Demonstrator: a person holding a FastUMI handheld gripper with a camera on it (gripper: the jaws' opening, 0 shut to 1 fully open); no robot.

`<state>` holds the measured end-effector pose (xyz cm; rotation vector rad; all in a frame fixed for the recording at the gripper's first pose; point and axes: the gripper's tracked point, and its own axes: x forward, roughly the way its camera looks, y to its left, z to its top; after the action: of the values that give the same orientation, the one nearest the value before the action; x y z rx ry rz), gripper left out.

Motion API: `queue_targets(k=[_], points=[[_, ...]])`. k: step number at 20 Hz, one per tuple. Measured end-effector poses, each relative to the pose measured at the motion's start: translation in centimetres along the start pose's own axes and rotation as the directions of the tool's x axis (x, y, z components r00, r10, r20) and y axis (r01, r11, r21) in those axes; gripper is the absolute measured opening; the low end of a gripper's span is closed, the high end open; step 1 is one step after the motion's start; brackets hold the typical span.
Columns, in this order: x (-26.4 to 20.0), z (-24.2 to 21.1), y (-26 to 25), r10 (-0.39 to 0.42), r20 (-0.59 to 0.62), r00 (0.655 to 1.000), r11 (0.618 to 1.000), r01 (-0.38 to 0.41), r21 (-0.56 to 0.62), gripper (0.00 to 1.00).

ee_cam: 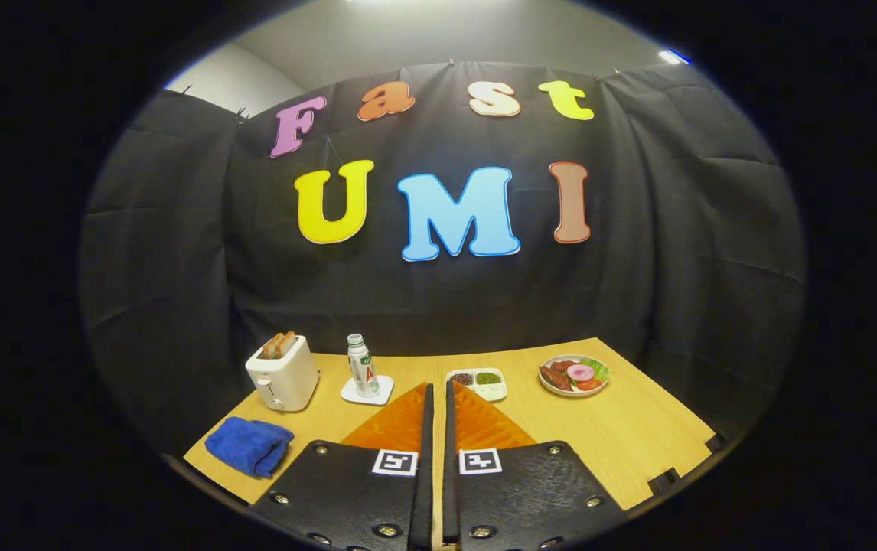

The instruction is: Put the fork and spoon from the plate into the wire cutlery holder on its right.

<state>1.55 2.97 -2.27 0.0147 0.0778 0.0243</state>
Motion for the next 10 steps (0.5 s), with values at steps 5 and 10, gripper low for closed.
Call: queue_targets(k=[5, 10], points=[[0.9, -3.9, 1.6, 0.051, -0.139, 0.989, 0.998, -0.046, 0.037, 0.06], [1.1, -9.6, 4.3, 0.140, -0.312, 0.940, 0.990, -0.126, 0.065, 0.06]])
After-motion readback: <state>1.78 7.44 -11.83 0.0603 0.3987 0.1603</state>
